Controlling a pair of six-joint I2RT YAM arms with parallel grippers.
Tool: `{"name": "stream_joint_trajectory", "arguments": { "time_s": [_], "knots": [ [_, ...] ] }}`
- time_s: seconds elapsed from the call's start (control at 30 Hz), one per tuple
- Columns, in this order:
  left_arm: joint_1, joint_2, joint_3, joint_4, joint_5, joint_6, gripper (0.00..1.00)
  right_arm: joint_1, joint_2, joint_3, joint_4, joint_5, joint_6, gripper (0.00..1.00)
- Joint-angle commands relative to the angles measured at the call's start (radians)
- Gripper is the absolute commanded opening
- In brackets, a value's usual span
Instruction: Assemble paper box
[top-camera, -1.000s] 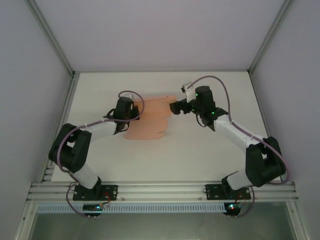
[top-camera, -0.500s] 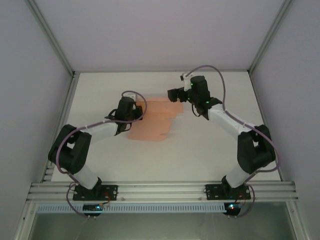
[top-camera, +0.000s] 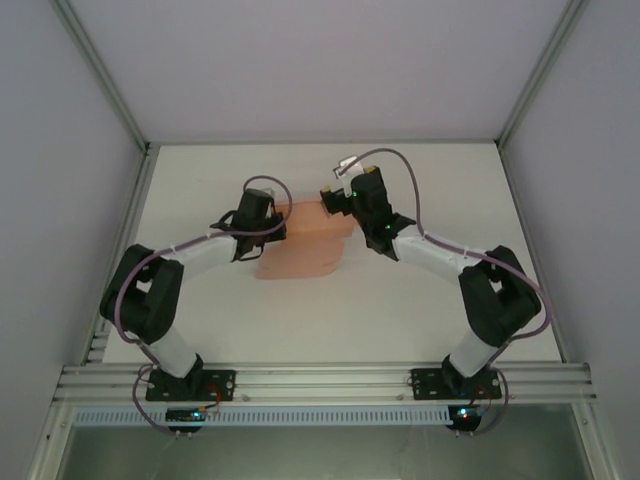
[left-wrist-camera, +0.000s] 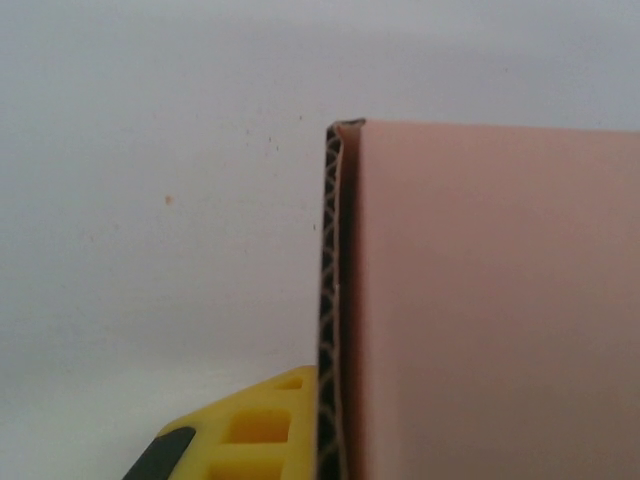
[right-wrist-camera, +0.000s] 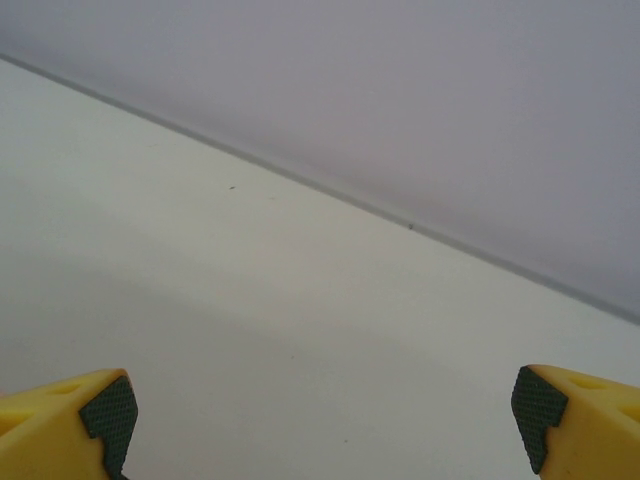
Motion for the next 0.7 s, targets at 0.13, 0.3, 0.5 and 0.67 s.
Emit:
{"name": "stream_joint_trajectory", "arguments": {
  "time_s": [0.13, 0.3, 0.5, 0.67],
  "knots": [
    [-0.009, -0.002, 0.061, 0.143, 0.164, -0.104, 0.00, 0.107, 0.149, -0.067, 0.414, 0.307, -0.062, 0.99],
    [-0.012, 0.008, 0.066, 0.149, 0.206, -0.132, 0.00, 0.167, 0.259, -0.058, 0.726, 0.471, -0.162, 0.99],
    [-0.010, 0.004, 0.065, 0.122, 0.155, -0.102, 0.00, 0.144, 0.201, -0.090, 0.639, 0.437, -0.122, 0.99],
    [0.016, -0.014, 0.055, 0.080, 0.079, -0.045, 0.00, 0.056, 0.024, -0.143, 0.254, 0.218, 0.065, 0.99]
  ]
}}
